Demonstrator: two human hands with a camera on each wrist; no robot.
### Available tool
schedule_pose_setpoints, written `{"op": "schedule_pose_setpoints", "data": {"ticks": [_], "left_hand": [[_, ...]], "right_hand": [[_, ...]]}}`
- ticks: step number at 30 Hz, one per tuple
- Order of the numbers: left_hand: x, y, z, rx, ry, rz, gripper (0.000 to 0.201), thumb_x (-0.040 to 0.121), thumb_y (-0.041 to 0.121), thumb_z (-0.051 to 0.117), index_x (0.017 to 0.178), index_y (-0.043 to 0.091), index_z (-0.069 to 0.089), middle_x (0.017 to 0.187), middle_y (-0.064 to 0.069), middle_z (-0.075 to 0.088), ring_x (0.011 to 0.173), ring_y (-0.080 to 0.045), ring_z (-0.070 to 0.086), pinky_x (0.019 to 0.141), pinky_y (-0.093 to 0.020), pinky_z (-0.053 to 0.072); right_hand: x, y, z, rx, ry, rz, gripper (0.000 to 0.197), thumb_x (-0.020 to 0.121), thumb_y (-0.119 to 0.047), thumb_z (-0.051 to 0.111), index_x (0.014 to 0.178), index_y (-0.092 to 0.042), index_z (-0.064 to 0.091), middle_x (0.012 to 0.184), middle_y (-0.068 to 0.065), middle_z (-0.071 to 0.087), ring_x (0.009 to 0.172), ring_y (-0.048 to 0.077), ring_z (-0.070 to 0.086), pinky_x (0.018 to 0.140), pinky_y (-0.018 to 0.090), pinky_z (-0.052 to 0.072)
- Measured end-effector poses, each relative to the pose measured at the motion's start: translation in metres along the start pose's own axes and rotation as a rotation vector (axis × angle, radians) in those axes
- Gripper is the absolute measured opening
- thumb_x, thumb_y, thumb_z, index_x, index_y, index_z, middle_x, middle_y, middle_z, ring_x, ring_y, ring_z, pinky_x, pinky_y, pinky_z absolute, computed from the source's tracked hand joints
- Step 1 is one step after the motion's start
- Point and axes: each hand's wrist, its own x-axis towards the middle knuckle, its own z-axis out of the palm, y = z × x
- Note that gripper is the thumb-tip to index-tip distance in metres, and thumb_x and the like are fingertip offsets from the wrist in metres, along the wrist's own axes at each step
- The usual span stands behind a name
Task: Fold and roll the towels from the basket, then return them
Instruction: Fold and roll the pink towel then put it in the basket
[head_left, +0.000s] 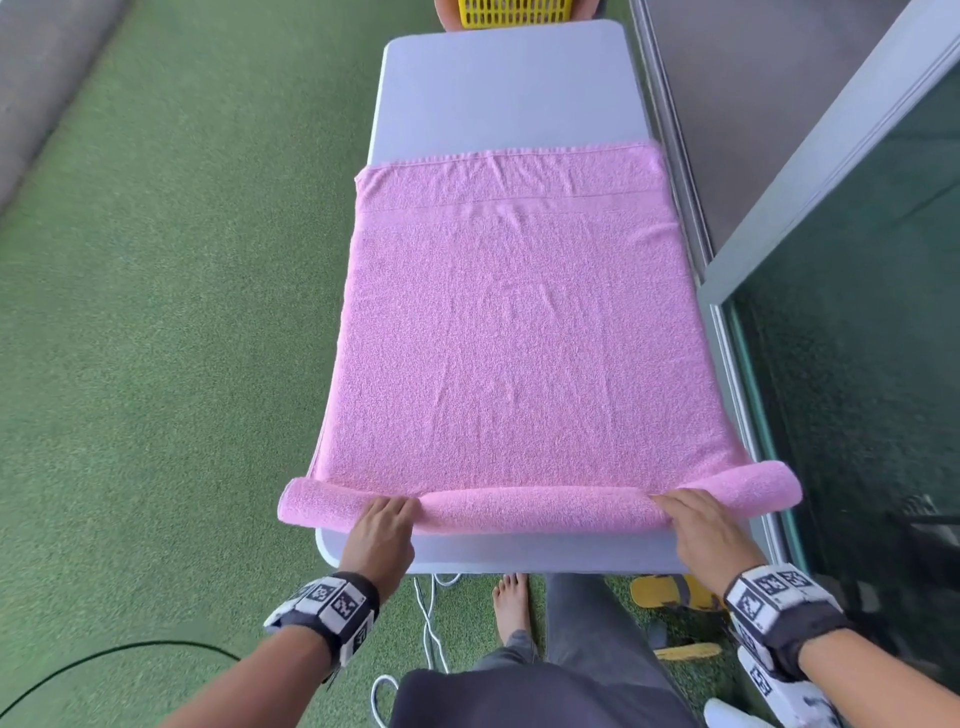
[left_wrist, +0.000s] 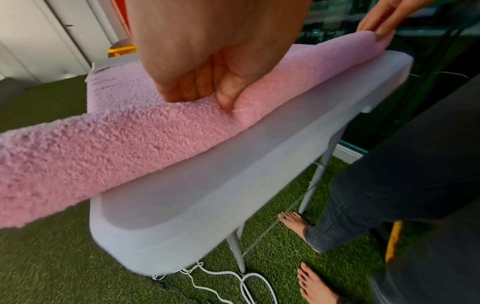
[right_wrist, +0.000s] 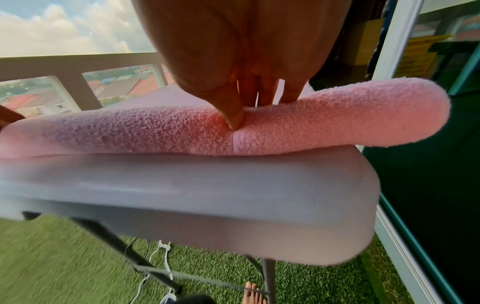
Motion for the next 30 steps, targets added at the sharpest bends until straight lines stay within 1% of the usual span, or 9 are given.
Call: {"op": "schedule_pose_setpoints", "data": {"ticks": [4, 7, 11, 14, 16, 18, 20, 25, 30], "left_hand": [[0.013, -0.006, 0.006, -0.029, -0.002, -0.050, 0.036, 0.068, -0.021, 0.065, 0.088, 0.008, 0.071, 0.075, -0.002, 0.070, 0.065, -0.015, 0.063, 0.068, -0.031, 0.057], [0.030, -0.005, 0.005, 0.002, 0.032, -0.090, 0.033, 0.069, -0.019, 0.063, 0.086, 0.008, 0.068, 0.076, -0.003, 0.065, 0.066, -0.016, 0.057, 0.065, -0.034, 0.056], [0.030, 0.004, 0.003, 0.093, 0.093, -0.106, 0.037, 0.057, -0.019, 0.059, 0.080, 0.010, 0.056, 0.075, -0.002, 0.054, 0.067, -0.018, 0.046, 0.064, -0.032, 0.046], [0.011, 0.010, 0.012, 0.062, 0.137, -0.125, 0.038, 0.059, -0.015, 0.048, 0.088, 0.010, 0.050, 0.080, -0.005, 0.052, 0.071, -0.020, 0.046, 0.066, -0.039, 0.053], [-0.008, 0.015, 0.021, 0.054, 0.142, -0.131, 0.048, 0.060, -0.013, 0.050, 0.104, 0.008, 0.048, 0.096, -0.011, 0.057, 0.085, -0.026, 0.054, 0.078, -0.045, 0.056], [-0.019, 0.013, 0.028, 0.071, 0.109, -0.124, 0.064, 0.065, -0.014, 0.059, 0.125, 0.002, 0.044, 0.121, -0.020, 0.057, 0.111, -0.035, 0.055, 0.099, -0.048, 0.045], [-0.014, 0.006, 0.030, 0.087, 0.104, -0.110, 0.069, 0.067, -0.014, 0.065, 0.132, -0.001, 0.044, 0.130, -0.021, 0.054, 0.121, -0.035, 0.053, 0.104, -0.046, 0.036], [0.011, 0.007, 0.009, 0.031, 0.133, -0.059, 0.050, 0.065, -0.023, 0.059, 0.107, 0.003, 0.063, 0.103, -0.012, 0.068, 0.098, -0.029, 0.065, 0.097, -0.045, 0.048], [-0.001, 0.014, 0.005, 0.133, 0.122, -0.020, 0.047, 0.059, -0.018, 0.059, 0.101, 0.003, 0.063, 0.096, -0.011, 0.068, 0.089, -0.028, 0.066, 0.088, -0.044, 0.053]], "right_hand": [[0.020, -0.002, -0.006, -0.010, -0.038, 0.061, 0.045, 0.088, 0.002, 0.049, 0.127, -0.017, 0.060, 0.120, -0.002, 0.062, 0.113, 0.017, 0.053, 0.102, 0.035, 0.041], [0.040, -0.006, -0.014, 0.004, 0.075, 0.101, 0.030, 0.082, 0.000, 0.063, 0.107, -0.017, 0.066, 0.097, 0.001, 0.061, 0.090, 0.021, 0.056, 0.082, 0.037, 0.049], [0.048, -0.014, -0.021, -0.066, 0.153, 0.059, 0.032, 0.073, 0.001, 0.068, 0.072, -0.020, 0.045, 0.077, -0.003, 0.048, 0.073, 0.019, 0.045, 0.066, 0.032, 0.038], [0.033, -0.017, -0.007, -0.069, 0.181, 0.002, 0.034, 0.070, 0.006, 0.067, 0.079, -0.021, 0.049, 0.082, -0.004, 0.052, 0.075, 0.019, 0.051, 0.067, 0.032, 0.044], [0.016, -0.013, 0.000, -0.084, 0.200, -0.019, 0.028, 0.074, -0.003, 0.065, 0.097, -0.018, 0.057, 0.099, -0.002, 0.059, 0.090, 0.020, 0.057, 0.080, 0.036, 0.051], [0.004, -0.008, 0.002, -0.102, 0.192, -0.058, 0.046, 0.071, -0.011, 0.074, 0.115, -0.013, 0.060, 0.114, 0.001, 0.062, 0.104, 0.022, 0.059, 0.093, 0.041, 0.051], [0.004, -0.006, 0.000, -0.115, 0.213, -0.086, 0.062, 0.061, -0.008, 0.084, 0.118, -0.008, 0.062, 0.114, 0.006, 0.065, 0.104, 0.026, 0.063, 0.094, 0.043, 0.050], [0.014, -0.010, -0.002, -0.044, 0.258, -0.046, 0.050, 0.064, 0.005, 0.080, 0.111, -0.007, 0.068, 0.105, 0.006, 0.070, 0.097, 0.026, 0.065, 0.091, 0.042, 0.052], [-0.009, -0.010, 0.007, -0.032, 0.273, -0.064, 0.048, 0.067, 0.006, 0.077, 0.112, -0.006, 0.068, 0.103, 0.004, 0.070, 0.095, 0.023, 0.065, 0.089, 0.040, 0.053]]}}
